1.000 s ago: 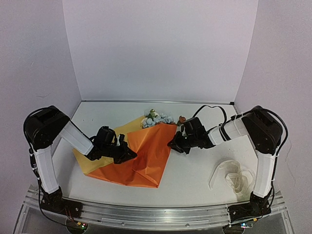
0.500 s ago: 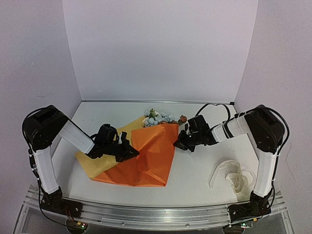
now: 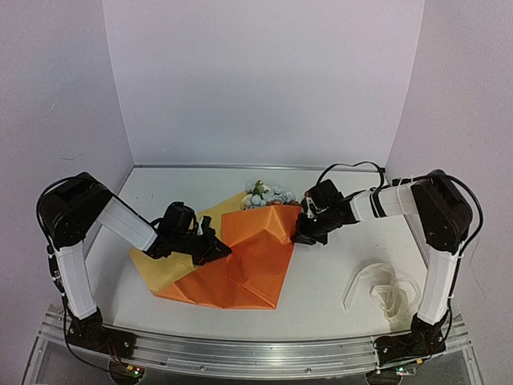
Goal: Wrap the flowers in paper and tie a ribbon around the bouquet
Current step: Press the fold line on the 2/3-folded wrapping paper.
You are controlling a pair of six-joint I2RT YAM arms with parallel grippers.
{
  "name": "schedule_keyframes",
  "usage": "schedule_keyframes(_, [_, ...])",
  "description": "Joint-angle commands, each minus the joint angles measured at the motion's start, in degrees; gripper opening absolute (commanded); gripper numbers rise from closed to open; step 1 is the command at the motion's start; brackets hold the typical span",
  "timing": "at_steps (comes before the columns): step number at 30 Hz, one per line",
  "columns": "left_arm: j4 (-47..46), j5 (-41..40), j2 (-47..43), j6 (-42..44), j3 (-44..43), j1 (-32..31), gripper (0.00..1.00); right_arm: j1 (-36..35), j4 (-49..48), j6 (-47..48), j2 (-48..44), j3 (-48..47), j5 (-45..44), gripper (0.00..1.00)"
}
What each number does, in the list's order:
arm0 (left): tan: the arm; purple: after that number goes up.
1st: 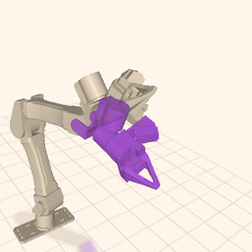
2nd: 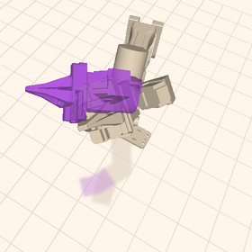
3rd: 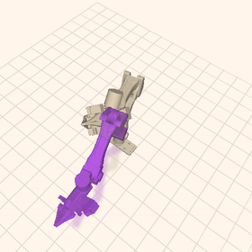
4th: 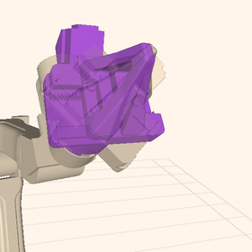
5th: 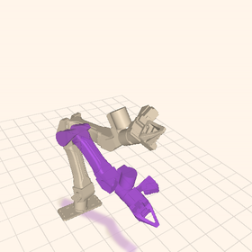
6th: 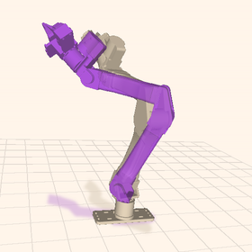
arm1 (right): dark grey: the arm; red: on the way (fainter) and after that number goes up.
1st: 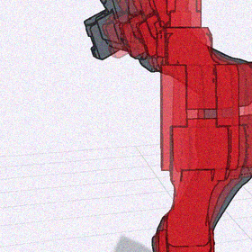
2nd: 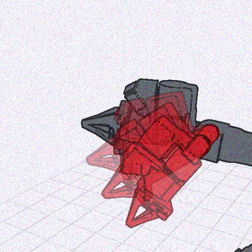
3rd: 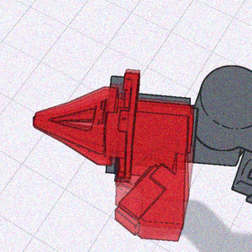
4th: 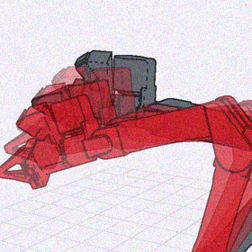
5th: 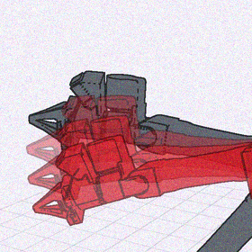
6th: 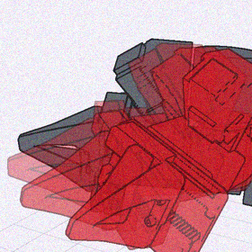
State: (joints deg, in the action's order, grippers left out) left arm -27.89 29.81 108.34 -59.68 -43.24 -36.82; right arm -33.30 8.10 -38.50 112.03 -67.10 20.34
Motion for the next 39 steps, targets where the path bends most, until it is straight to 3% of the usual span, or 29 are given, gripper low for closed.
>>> schedule_keyframes(1, [-1.2,0.0,1.7,-2.7,-2.6,0.0,0.00,0.4,8.4,5.6,-3.1,-6.1,-1.8,0.00])
schedule_keyframes(8, [-3.1,0.6,4.7,-4.8,-6.3,-0.4,0.00,1.8,15.4,8.6,-2.8,-10.3,0.5,0.02])
schedule_keyframes(11, [-4.4,0.8,5.6,-5.9,-6.5,-0.6,0.00,1.8,15.4,8.2,-4.1,-8.4,0.5,0.15])
schedule_keyframes(15, [-6.5,1.5,6.6,-7.1,-6.3,-1.0,0.00,1.5,15.8,7.0,-8.4,-5.3,1.3,0.41])
schedule_keyframes(18, [-7.9,2.1,7.0,-7.9,-5.9,-1.1,0.00,-0.2,15.2,5.5,-12.4,-2.4,3.2,0.48])
schedule_keyframes(20, [-8.2,2.4,6.8,-8.1,-5.6,-1.1,0.00,-2.1,13.6,3.5,-14.4,-0.5,5.6,0.46])
schedule_keyframes(27, [-6.5,3.1,4.3,-7.7,-4.3,-0.9,0.00,-9.9,1.2,-7.0,-14.6,6.2,11.8,0.22])
schedule_keyframes(39, [3.9,1.2,-0.5,-1.7,-5.5,-0.1,0.00,-17.9,-12.0,-15.5,-11.9,14.4,9.5,0.17])
